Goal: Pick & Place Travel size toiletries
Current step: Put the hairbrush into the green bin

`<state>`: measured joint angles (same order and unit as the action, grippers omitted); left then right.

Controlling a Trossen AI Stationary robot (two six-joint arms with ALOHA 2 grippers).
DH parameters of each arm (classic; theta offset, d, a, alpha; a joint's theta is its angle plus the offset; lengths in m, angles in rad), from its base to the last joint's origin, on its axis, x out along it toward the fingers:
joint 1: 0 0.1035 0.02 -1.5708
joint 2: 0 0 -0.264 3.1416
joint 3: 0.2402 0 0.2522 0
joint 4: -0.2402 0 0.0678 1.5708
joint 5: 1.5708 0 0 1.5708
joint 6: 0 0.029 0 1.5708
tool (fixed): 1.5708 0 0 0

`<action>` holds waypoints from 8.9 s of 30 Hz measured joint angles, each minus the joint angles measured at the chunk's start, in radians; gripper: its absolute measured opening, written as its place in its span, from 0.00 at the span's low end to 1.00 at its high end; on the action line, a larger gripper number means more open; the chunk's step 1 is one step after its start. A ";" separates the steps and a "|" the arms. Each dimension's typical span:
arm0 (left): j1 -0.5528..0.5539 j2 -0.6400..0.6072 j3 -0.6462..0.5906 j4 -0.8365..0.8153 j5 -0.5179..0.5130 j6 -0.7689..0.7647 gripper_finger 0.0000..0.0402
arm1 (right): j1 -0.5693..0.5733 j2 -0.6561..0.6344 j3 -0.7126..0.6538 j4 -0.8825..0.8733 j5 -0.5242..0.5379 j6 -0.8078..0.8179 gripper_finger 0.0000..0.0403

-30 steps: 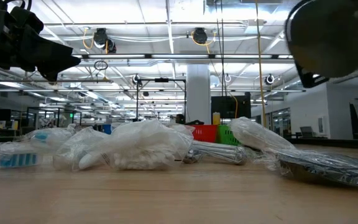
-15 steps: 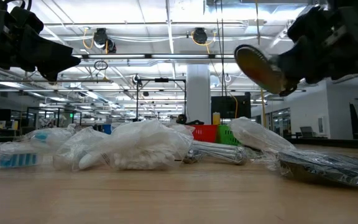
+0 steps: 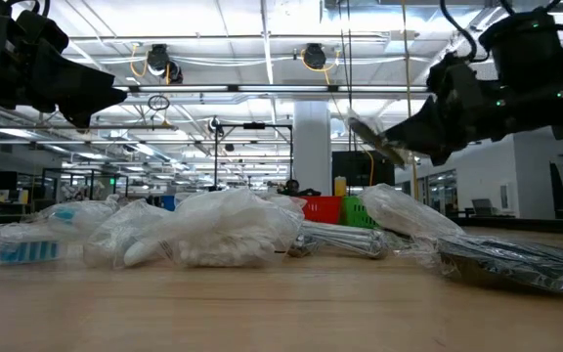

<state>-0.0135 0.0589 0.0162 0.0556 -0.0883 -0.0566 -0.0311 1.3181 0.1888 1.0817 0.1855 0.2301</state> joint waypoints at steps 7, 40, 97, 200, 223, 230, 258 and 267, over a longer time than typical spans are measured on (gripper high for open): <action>0.000 0.000 0.000 0.000 0.000 0.000 0.48 | -0.104 0.000 0.000 -0.011 0.001 0.023 0.00; 0.000 0.000 0.000 0.000 0.000 0.000 0.48 | -0.520 0.000 0.449 -0.665 0.148 -0.067 0.00; 0.000 0.000 0.000 0.000 0.000 0.000 0.48 | -0.524 -0.004 0.448 -0.619 -0.267 -0.005 0.42; 0.000 0.000 0.000 0.000 0.000 0.000 0.48 | 0.665 0.501 0.747 -1.114 0.069 0.180 0.03; 0.000 0.000 0.000 0.000 0.000 0.000 0.48 | 0.667 0.309 0.742 -1.108 0.071 0.037 0.00; 0.000 0.000 0.000 0.000 0.000 0.000 0.48 | 0.667 0.246 0.740 -1.094 0.072 -0.034 0.00; 0.000 0.000 0.000 -0.001 0.000 0.000 0.48 | 0.615 0.072 0.226 -0.069 0.048 -0.138 0.00; 0.000 0.000 0.000 0.000 0.000 0.000 0.48 | 0.436 0.073 0.213 -0.036 0.046 -0.172 0.00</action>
<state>-0.0135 0.0586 0.0162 0.0555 -0.0883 -0.0569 0.4048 1.3907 0.4019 1.0462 0.2310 0.0578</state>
